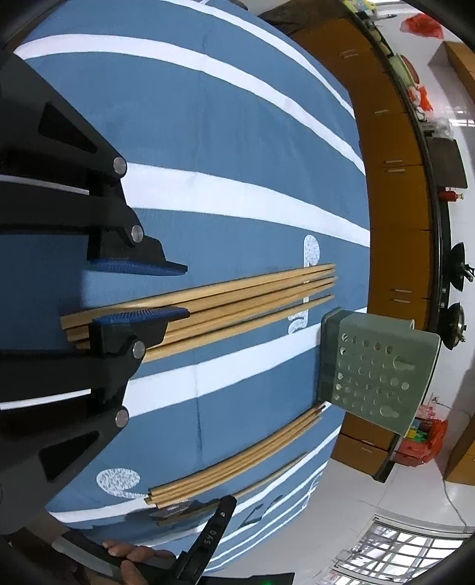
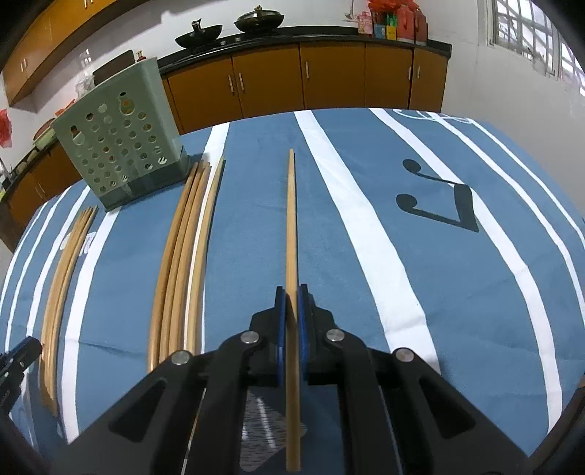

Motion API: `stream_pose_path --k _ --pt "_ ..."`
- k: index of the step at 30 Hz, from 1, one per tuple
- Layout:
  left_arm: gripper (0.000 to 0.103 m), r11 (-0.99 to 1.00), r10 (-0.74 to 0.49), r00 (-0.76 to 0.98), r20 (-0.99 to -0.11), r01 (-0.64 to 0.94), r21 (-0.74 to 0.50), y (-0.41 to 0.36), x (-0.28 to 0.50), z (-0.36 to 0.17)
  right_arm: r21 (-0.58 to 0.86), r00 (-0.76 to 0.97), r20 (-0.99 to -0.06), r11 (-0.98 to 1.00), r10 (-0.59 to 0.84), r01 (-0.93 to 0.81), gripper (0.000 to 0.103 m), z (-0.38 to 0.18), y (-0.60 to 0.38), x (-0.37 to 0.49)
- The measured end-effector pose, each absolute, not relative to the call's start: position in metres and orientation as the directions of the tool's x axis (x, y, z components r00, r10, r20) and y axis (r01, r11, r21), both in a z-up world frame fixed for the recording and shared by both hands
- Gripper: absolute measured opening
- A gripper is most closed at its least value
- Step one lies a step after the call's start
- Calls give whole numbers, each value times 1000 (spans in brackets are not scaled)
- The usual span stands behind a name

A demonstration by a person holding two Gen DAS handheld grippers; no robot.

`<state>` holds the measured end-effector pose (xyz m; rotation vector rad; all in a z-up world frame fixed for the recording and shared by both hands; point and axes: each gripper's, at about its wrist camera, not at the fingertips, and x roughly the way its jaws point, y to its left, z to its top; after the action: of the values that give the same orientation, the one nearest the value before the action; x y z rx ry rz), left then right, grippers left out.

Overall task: Organize utensils
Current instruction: 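Grasp one wooden chopstick with the left tool while the right tool grasps another, then lift both held chopsticks upright above the green holder with both tools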

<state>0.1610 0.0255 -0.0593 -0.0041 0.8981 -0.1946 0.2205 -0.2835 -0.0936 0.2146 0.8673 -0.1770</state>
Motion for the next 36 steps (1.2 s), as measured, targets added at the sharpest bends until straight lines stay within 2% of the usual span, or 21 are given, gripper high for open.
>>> stream_pose_path --k 9,13,21,29,36 --pt "16 985 -128 593 -795 172 -30 20 170 -63 103 628 -776 968 -67 231 9 -93 -282 221" --pt "8 986 -93 595 -798 166 8 18 182 -64 83 627 -776 974 -68 209 9 -93 -280 226" --pt "7 997 -47 609 -792 83 4 50 231 -64 92 637 -768 972 -68 215 8 -94 -294 252" --pt "7 992 -126 628 -768 100 -82 67 237 -65 134 650 -759 967 -40 216 8 -96 -305 259" --pt "7 991 -125 624 -771 117 -65 66 226 -65 142 645 -764 968 -26 207 8 -95 -304 248"
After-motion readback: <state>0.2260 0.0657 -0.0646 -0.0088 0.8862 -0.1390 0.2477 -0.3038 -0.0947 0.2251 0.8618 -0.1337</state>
